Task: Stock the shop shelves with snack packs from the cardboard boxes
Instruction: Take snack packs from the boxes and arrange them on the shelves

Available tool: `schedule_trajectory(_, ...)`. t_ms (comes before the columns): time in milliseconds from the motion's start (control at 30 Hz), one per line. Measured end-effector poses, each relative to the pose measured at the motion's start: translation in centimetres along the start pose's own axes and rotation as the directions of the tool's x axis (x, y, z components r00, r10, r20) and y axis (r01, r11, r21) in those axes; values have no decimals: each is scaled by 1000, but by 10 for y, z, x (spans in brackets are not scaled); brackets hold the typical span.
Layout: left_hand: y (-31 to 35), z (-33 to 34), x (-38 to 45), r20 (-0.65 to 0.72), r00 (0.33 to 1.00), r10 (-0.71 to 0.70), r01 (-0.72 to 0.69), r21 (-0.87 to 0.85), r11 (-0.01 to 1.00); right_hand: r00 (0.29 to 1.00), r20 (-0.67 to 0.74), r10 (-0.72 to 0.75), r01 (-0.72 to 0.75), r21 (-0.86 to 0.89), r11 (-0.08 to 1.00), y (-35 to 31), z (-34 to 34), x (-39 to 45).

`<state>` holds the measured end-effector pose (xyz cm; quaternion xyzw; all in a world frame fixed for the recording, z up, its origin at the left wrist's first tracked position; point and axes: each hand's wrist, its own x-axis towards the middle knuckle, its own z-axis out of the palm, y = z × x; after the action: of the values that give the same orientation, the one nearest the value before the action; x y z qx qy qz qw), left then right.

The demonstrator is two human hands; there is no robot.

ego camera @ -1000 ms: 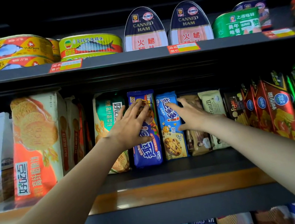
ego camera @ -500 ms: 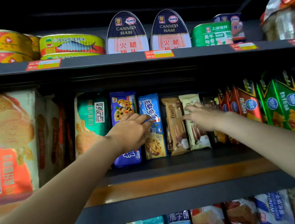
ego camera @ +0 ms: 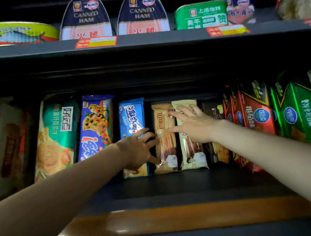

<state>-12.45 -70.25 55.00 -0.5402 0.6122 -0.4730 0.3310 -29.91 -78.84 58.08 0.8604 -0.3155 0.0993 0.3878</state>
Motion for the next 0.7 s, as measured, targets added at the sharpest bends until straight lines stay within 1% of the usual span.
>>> schedule_trajectory(200,-3,-13,-10,12,999,-40,40,-50,998,996,-79,-42,43,18,999,6,-6,-7)
schedule_trajectory(300,-9,-20,-22,-13,995,-98,96,-106,990,992,-127,-4,12,61,998,9,-13,-20)
schedule_trajectory(367,-14,-27,-34,-19,986,-165,159,-183,970,990,-137,31,-19,87,996,8,-20,-35)
schedule_trajectory(433,-21,-34,-50,-44,969,-241,216,-311,925,988,-145,49,-32,117,993,6,-30,-55)
schedule_trajectory(500,-23,-38,-68,-89,954,-286,233,-384,894,985,-164,62,-40,129,991,1,-38,-75)
schedule_trajectory(633,-15,-32,-100,-155,934,-323,239,-402,884,987,-133,93,-65,199,978,-8,-50,-111)
schedule_trajectory(667,-14,-32,-105,-151,933,-327,243,-408,880,994,-81,78,-62,177,982,-11,-53,-112)
schedule_trajectory(700,-9,-34,-109,-114,941,-319,240,-443,864,998,-13,58,-55,131,990,-18,-54,-112)
